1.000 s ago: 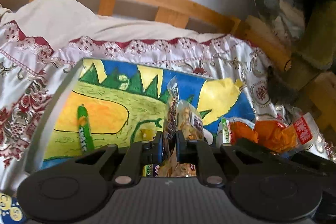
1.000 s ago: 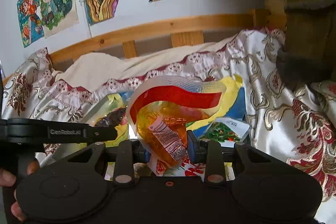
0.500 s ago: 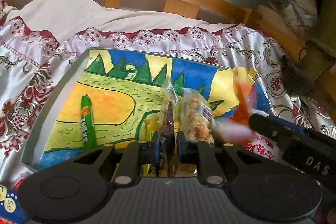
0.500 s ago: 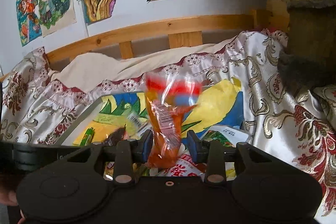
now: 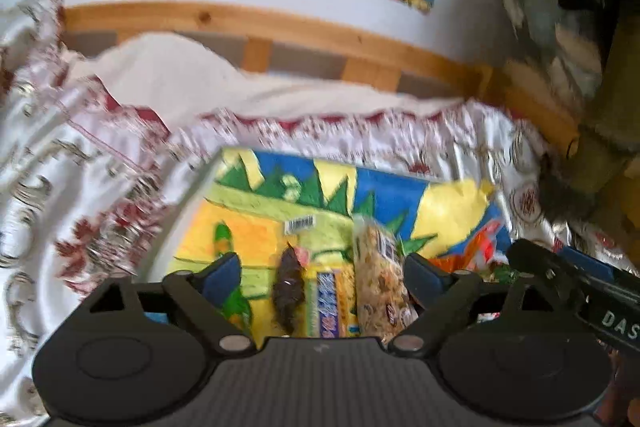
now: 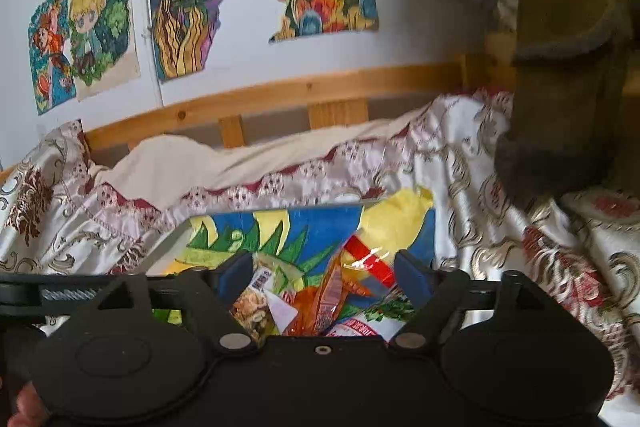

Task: Organize snacks
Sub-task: 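Lift both tools up away from the tray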

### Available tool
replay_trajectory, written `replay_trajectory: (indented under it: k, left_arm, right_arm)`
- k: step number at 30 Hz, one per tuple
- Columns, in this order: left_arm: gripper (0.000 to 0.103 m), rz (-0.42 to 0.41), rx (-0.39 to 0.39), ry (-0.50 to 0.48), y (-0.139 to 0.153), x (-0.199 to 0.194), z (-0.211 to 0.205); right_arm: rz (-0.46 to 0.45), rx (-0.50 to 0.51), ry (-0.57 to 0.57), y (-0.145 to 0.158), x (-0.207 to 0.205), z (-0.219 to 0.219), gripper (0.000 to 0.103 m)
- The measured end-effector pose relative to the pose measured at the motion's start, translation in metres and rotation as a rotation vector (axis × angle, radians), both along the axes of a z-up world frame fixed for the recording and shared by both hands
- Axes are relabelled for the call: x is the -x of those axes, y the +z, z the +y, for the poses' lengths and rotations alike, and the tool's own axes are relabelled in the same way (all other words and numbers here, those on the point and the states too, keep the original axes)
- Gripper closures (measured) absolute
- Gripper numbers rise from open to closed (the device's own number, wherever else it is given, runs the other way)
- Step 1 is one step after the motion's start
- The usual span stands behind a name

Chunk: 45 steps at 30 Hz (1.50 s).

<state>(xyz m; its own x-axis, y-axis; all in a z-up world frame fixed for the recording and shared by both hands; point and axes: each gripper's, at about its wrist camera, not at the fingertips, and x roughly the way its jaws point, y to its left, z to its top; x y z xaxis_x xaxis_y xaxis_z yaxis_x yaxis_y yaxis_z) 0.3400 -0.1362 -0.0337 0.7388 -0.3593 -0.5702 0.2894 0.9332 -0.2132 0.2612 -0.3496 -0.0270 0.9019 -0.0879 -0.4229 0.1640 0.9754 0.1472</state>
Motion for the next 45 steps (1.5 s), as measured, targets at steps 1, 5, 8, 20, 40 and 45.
replay_trajectory:
  k: [1, 5, 8, 20, 40, 45]
  left_arm:
    - [0.002, -0.020, -0.005, 0.017, 0.004, 0.005, 0.003]
    - [0.001, -0.102, -0.006, 0.083, 0.019, 0.028, 0.020]
    - [0.001, -0.127, -0.010, 0.117, 0.027, 0.044, 0.035]
    - [0.001, -0.227, -0.026, 0.178, 0.046, 0.132, 0.091]
    - [0.000, -0.131, -0.101, 0.210, 0.047, 0.248, 0.143]
    - [0.000, -0.134, -0.136, 0.214, 0.047, 0.262, 0.145]
  right_arm:
    - [-0.011, 0.003, -0.003, 0.003, 0.005, 0.002, 0.012]
    - [-0.062, 0.007, -0.013, 0.015, 0.027, 0.007, 0.001]
    - [-0.091, 0.023, -0.014, 0.025, 0.043, 0.013, 0.001]
    - [-0.126, 0.046, 0.014, 0.044, 0.118, 0.054, 0.001]
    - [-0.087, 0.028, -0.010, 0.051, 0.233, 0.101, 0.001]
    - [-0.062, 0.020, -0.003, 0.046, 0.246, 0.111, 0.001]
